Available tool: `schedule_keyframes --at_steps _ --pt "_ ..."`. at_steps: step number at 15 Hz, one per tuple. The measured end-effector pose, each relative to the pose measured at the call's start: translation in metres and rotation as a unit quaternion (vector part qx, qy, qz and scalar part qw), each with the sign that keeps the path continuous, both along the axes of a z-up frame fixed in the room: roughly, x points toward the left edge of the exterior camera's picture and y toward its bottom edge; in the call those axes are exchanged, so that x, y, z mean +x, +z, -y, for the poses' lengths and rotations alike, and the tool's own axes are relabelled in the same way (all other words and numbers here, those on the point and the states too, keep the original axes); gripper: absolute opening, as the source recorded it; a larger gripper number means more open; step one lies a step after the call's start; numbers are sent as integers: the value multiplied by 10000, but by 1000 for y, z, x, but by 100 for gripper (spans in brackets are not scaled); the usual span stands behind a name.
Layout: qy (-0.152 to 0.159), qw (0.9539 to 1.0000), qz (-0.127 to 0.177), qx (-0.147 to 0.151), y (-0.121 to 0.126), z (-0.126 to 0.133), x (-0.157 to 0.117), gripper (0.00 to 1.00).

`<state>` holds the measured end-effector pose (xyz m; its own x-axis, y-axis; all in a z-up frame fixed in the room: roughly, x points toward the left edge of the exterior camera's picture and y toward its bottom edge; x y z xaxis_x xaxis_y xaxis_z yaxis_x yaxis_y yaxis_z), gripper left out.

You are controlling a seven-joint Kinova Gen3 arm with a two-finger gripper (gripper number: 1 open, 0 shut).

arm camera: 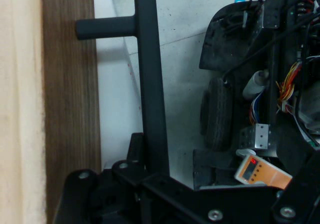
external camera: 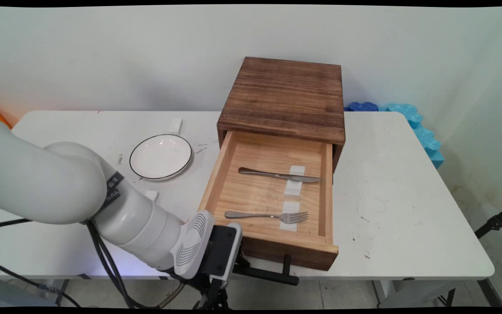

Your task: Open the drawer

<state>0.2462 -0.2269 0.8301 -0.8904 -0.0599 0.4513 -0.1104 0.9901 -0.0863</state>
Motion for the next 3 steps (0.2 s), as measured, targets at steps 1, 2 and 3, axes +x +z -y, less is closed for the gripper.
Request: schedule_keyframes --at_steps 1,2,3 --pt "-6 10000 -6 0 1 -1 0 100" --pt "-16 10000 -18 -7 1 -2 0 100" --pt "-27 10000 -30 -17 3 -3 1 100"
